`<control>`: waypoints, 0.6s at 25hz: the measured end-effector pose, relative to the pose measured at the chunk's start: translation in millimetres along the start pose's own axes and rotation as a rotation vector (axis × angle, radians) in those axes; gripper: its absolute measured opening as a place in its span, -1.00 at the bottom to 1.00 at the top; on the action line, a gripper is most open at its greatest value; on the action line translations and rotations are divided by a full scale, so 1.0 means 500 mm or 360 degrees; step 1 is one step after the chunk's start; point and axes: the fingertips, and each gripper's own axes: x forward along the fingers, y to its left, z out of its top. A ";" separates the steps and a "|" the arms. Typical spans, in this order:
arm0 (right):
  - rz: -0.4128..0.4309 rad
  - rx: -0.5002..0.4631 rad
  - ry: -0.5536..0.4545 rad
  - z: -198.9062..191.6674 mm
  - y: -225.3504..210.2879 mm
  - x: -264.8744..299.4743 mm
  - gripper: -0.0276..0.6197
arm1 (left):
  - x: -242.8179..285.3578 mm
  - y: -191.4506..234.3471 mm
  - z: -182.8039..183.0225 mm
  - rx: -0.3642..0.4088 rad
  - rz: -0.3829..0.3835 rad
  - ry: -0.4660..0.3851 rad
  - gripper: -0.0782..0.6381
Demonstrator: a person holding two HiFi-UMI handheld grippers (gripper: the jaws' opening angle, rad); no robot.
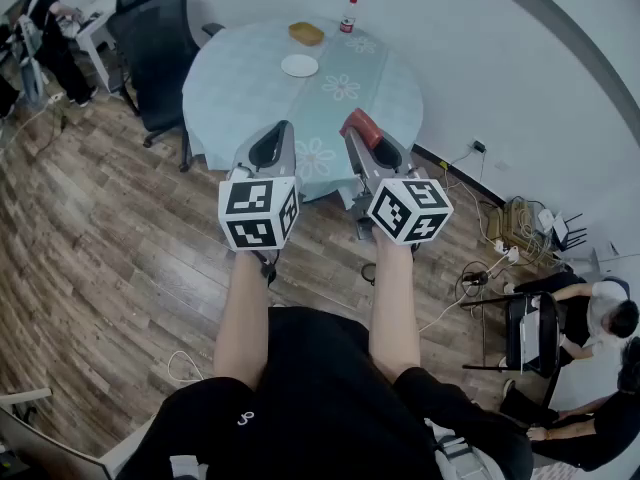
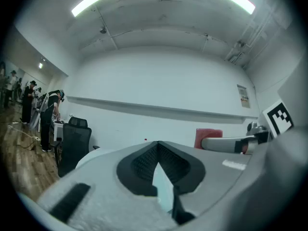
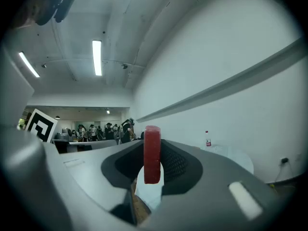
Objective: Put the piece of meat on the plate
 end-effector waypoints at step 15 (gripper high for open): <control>-0.0090 0.0066 0.0020 -0.043 0.006 0.018 -0.59 | -0.006 0.069 -0.031 -0.0051 -0.0013 0.0035 -0.80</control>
